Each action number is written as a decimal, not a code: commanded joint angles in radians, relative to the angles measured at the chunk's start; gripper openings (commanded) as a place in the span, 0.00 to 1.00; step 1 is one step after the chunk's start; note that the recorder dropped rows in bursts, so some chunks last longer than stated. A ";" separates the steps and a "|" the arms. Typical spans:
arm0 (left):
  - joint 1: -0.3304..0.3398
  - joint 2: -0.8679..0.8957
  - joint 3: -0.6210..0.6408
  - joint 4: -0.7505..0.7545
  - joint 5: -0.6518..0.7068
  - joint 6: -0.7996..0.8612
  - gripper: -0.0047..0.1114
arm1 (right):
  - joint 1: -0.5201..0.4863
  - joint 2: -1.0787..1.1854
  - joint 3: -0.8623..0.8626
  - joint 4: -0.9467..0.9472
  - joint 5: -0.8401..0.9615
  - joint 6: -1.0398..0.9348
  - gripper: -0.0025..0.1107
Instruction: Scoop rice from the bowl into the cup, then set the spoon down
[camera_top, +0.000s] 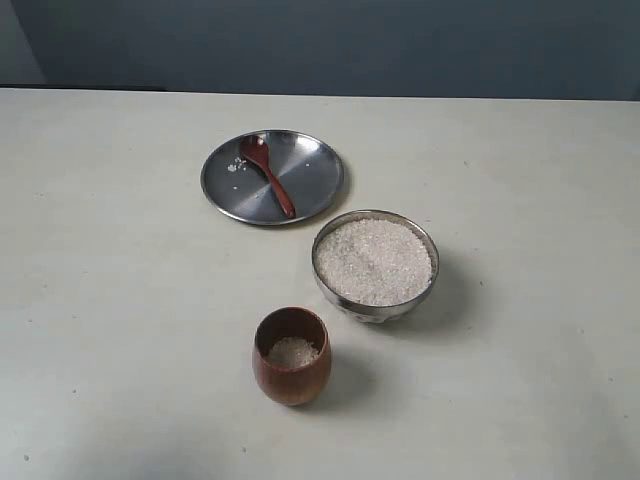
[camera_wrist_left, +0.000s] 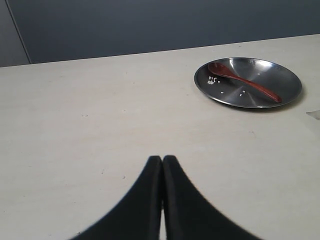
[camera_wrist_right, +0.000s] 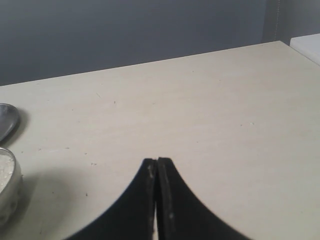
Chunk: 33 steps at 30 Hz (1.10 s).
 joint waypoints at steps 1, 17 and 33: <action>0.002 -0.004 0.004 0.000 -0.010 -0.001 0.04 | -0.005 -0.005 0.002 0.003 -0.005 -0.002 0.03; 0.002 -0.004 0.004 0.000 -0.010 -0.001 0.04 | -0.005 -0.005 0.002 0.003 -0.177 -0.004 0.03; 0.002 -0.004 0.004 0.000 -0.010 -0.001 0.04 | -0.005 -0.005 0.002 0.035 -0.182 -0.018 0.03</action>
